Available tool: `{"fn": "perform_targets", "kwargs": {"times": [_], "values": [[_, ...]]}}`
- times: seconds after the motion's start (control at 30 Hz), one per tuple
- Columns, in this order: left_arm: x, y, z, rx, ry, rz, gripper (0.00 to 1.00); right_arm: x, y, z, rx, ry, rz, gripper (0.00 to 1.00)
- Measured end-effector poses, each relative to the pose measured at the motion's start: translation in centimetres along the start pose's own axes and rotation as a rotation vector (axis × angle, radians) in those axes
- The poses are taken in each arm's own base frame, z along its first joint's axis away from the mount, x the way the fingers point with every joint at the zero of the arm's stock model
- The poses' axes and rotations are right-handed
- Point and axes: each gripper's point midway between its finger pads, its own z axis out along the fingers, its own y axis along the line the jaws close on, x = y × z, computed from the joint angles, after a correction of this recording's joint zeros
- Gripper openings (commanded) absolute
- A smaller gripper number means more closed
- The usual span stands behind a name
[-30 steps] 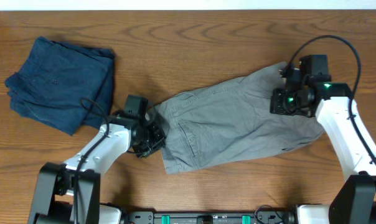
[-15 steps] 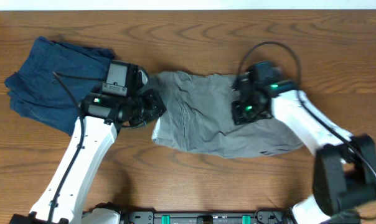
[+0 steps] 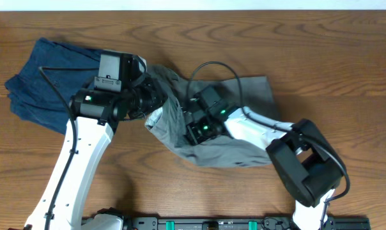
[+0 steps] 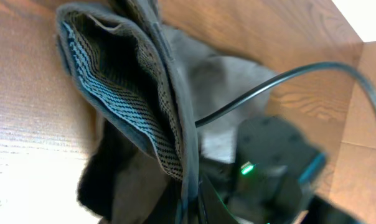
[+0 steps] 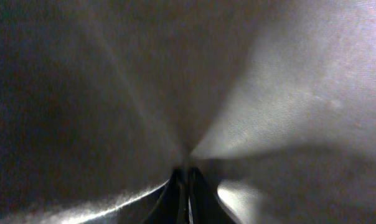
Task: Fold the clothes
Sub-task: 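Lift both ends and bring the grippers together to fold the shorts in half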
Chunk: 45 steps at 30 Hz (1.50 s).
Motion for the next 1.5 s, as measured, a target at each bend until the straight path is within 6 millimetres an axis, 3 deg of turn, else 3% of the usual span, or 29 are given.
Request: {"fn": "perform_targets", "kwargs": {"times": [0.17, 0.27, 0.37, 0.53, 0.67, 0.83, 1.2, 1.4, 1.5], "values": [[0.4, 0.2, -0.2, -0.012, 0.015, -0.008, 0.07, 0.1, 0.2, -0.1, 0.026, 0.016, 0.005, 0.06], [0.4, 0.2, -0.2, -0.012, 0.015, -0.007, 0.06, 0.3, -1.3, -2.0, 0.098, 0.033, 0.054, 0.06], [0.3, 0.2, -0.2, -0.012, 0.014, -0.005, 0.06, -0.6, -4.1, -6.3, 0.2, -0.013, 0.127, 0.08], [0.3, 0.2, -0.2, -0.012, 0.015, -0.005, 0.06, -1.2, -10.5, -16.3, 0.41, -0.135, 0.286, 0.08], [0.3, 0.2, -0.2, -0.012, 0.015, -0.005, 0.06, 1.7, -14.5, -19.1, 0.506, -0.077, 0.387, 0.07], [0.3, 0.2, -0.2, -0.012, 0.015, -0.005, 0.06, 5.3, -17.9, -18.8, 0.563, 0.003, 0.471, 0.07], [0.8, -1.2, 0.2, 0.014, 0.018, 0.037, 0.06, 9.8, -20.3, -15.0, 0.596, 0.022, 0.475, 0.08], [1.5, -3.6, 0.8, 0.069, 0.014, 0.04, 0.06, 9.5, -19.8, -14.5, 0.595, -0.018, 0.44, 0.08], [1.9, -5.8, 1.2, 0.124, 0.005, 0.043, 0.06, 9.2, -19.0, -13.9, 0.589, -0.021, 0.419, 0.08]]}}
